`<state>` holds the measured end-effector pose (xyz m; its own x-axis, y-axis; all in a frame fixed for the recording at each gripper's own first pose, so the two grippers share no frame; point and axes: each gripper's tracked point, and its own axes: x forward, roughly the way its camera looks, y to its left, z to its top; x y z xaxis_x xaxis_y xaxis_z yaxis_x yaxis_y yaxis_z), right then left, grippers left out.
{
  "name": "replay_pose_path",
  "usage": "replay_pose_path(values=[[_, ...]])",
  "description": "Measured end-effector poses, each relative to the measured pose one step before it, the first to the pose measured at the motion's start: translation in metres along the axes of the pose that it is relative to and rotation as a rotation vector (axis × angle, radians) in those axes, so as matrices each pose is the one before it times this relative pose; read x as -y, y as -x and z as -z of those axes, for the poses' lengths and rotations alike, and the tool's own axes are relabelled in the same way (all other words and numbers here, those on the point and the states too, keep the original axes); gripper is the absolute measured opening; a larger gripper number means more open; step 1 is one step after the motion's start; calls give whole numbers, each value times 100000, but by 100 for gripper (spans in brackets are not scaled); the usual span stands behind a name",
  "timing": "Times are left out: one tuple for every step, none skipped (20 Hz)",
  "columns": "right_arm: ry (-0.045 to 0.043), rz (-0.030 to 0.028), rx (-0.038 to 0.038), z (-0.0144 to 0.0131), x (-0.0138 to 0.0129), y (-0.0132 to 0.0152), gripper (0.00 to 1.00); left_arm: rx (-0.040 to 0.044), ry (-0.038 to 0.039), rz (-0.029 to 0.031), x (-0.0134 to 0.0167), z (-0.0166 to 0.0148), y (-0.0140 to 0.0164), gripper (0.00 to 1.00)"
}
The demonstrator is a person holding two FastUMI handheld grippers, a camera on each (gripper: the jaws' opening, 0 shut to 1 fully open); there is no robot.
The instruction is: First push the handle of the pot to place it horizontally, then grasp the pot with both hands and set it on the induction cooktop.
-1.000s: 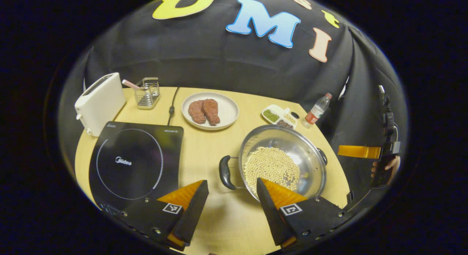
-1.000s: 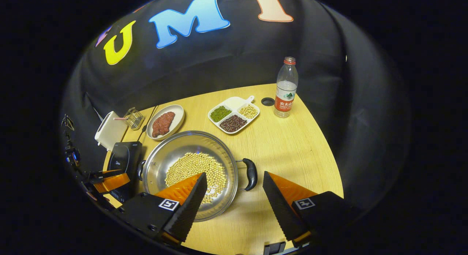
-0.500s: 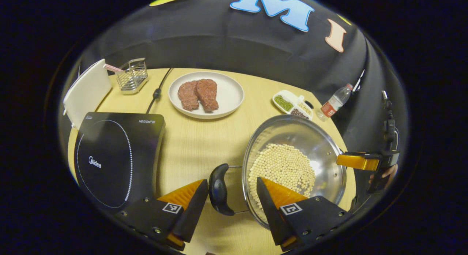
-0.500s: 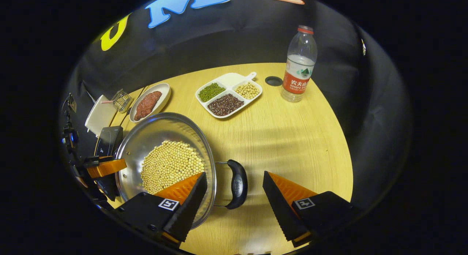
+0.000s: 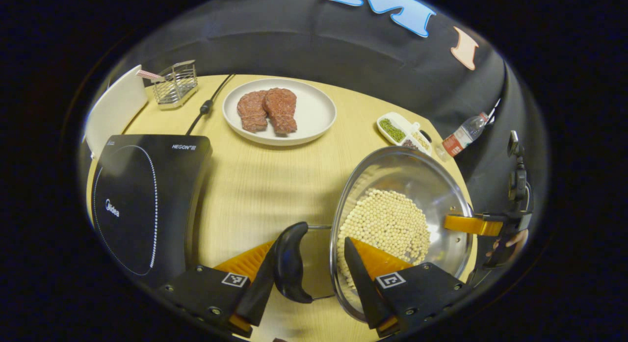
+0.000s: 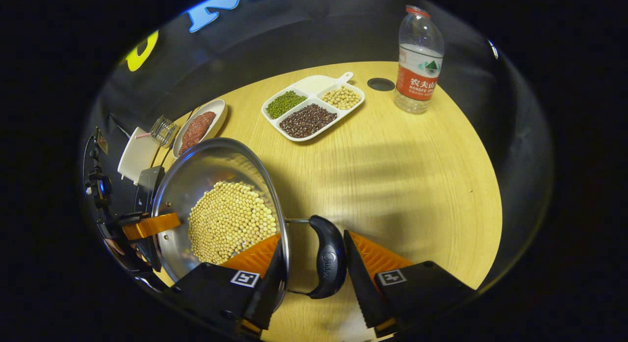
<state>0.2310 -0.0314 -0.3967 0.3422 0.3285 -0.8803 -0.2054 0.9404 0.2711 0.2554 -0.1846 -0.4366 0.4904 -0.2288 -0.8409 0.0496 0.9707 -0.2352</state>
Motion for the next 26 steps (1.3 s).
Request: replay_pose_path(values=[[1,856,304,38,279,-62,69,-1171,109,-715,-256,276,6,72],[-374,227,238,-56,17,-124,65,-110,606,630,20,-47,-245,64],[-846,-403,-167,38,-101,26,64,-200,891,1021,97,27,-150,57],[-1183,-440,-122,51,-33,-80,60,-523,1500,856,29,85,234,63],[-960,-439,-582,94,-82,4,60,-1656,2119,122,-38,279,-92,60],[84,291,199,-3,-48,185,59,-2040,1845,-283,66,228,-29,59],[753,175,-872,204,16,-147,59,-180,-528,-457,50,-159,139,58],[-240,644,-734,126,60,-18,55,-293,-1661,-673,-63,-4,-349,57],[-420,421,-1470,329,-13,51,54,346,-648,-633,36,-76,248,60],[-1209,126,-73,80,-6,299,55,722,-549,-300,40,-162,-78,59],[-926,259,-318,397,-157,-111,52,502,-420,-27,52,-113,75,58],[116,71,-826,581,-31,400,51,-2,-267,285,126,-56,-107,58],[-942,-16,535,570,-53,554,54,-191,-434,350,128,-447,-210,52],[-364,220,563,461,-86,736,54,-126,-875,594,-87,-359,-12,48],[125,433,642,544,-58,792,54,195,-1097,691,-19,30,-38,48],[-77,347,507,429,-140,822,54,172,-594,738,-144,-114,-75,48],[-509,495,706,384,-143,864,51,-244,50,876,8,-120,-121,52],[-300,673,38,418,-99,1045,51,-567,226,767,-7,3,28,56],[-466,830,934,465,-60,1026,51,-230,79,820,33,-133,-117,52],[-979,809,1384,299,-43,1123,51,325,-324,617,-27,-58,-290,52],[-528,816,1207,509,-81,1050,54,1026,-686,650,-117,-203,-153,52],[-671,889,1049,476,-151,1105,51,546,-568,700,-79,-118,-234,48],[-638,750,770,627,-227,1059,51,119,-408,820,-241,-165,-194,50],[-357,648,807,532,-360,943,51,238,-250,997,-325,-242,-142,52],[-249,536,869,549,-467,866,54,125,-527,873,-353,-189,-53,55],[-316,532,615,572,-596,726,51,-259,-587,401,-54,63,229,52]])
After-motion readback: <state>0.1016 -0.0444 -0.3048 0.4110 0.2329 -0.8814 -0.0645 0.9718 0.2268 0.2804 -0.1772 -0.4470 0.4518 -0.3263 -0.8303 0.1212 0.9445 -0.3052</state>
